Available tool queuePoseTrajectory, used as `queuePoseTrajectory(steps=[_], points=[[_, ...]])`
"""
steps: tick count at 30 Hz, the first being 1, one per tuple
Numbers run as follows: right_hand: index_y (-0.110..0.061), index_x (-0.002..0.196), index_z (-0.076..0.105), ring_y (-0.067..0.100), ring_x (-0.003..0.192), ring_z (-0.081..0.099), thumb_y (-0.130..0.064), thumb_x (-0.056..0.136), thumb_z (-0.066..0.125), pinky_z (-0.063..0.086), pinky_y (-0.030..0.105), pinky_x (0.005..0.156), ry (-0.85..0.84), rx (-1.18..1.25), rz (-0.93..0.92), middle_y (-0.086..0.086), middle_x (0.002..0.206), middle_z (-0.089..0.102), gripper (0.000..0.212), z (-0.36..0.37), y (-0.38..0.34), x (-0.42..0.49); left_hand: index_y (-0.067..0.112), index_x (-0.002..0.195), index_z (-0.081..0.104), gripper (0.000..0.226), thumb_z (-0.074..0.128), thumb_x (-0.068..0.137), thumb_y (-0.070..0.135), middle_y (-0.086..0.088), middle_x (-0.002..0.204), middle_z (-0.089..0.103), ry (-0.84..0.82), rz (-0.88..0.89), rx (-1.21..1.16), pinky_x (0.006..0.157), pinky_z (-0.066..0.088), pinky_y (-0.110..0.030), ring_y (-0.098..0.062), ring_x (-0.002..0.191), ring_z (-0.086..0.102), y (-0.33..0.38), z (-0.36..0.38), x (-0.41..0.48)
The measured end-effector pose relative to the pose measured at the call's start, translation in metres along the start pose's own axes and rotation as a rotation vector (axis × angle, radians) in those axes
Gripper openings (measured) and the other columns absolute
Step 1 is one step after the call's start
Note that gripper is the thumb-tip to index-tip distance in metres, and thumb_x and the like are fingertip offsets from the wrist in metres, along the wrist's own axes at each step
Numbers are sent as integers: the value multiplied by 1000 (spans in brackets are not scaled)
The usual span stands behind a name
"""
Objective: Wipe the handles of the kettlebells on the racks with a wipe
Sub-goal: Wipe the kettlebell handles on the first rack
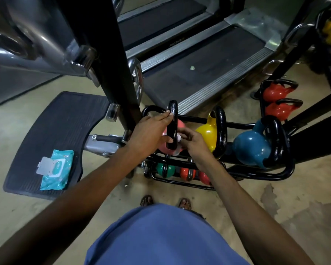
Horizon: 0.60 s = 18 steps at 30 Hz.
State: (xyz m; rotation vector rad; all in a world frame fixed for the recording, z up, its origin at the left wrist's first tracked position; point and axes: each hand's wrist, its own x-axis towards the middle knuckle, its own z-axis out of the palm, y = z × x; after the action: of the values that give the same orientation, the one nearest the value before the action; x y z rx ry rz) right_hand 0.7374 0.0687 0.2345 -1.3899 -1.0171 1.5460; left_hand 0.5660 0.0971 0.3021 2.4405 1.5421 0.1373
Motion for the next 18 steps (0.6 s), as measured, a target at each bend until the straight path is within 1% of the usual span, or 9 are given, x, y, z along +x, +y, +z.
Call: queuePoseTrajectory(steps=[3,5,7,9,11,12,14,16,18], points=[[-2,112,67,8,73,65,7,96,57,50,22,63,26,-60,53,9,95,69,21,-10,2,3,25,158,27,84,72,88,41,12,164,24,4,7,-12,118,26,-35,-13,148,29,-1,-1,0],[4,111,69,6,66,64,3,98,55,48,20,60,-17,-50,63,7,87,71,19,-4,-3,7,24,157,27,85,72,87,41,11,164,24,-2,10,-12,119,25,-36,-13,148,29,-2,0,1],[7,117,68,9,76,69,3,100,49,50,18,66,-74,-8,79,12,99,75,26,2,-8,14,24,157,28,85,73,87,41,10,164,25,-11,7,-17,119,24,-36,-13,148,29,-2,0,2],[7,121,67,16,89,70,2,101,46,53,20,73,-97,8,99,15,112,73,29,2,-13,17,23,157,29,86,73,86,42,9,163,27,-2,15,-17,119,25,-36,-13,147,31,-4,0,2],[13,117,64,24,88,63,0,99,49,51,23,71,-95,6,98,17,104,68,27,-5,-12,13,23,156,31,86,74,84,44,9,163,29,9,27,-9,119,25,-37,-13,146,33,-5,1,2],[15,110,63,26,85,57,-2,97,53,46,26,69,-84,-1,79,19,97,64,24,-10,-9,10,24,156,31,87,74,84,45,9,163,29,9,30,-4,119,25,-36,-11,146,33,-5,1,2],[13,99,62,23,76,52,-5,95,58,40,27,65,-70,0,50,18,87,58,18,-15,-3,4,24,156,31,86,74,85,45,10,163,28,5,30,1,119,23,-37,-10,146,32,-6,2,2],[7,91,65,19,70,54,-3,96,58,40,26,64,-66,0,35,16,81,59,13,-11,-4,5,24,156,32,82,73,86,42,8,163,29,-10,34,-16,119,25,-38,-12,146,33,-7,0,3],[0,89,71,20,74,63,0,97,56,48,27,69,-48,-1,54,13,82,70,17,0,-11,12,21,152,40,70,70,91,35,4,161,34,-25,45,-89,118,31,-41,-17,145,37,-9,-4,6]])
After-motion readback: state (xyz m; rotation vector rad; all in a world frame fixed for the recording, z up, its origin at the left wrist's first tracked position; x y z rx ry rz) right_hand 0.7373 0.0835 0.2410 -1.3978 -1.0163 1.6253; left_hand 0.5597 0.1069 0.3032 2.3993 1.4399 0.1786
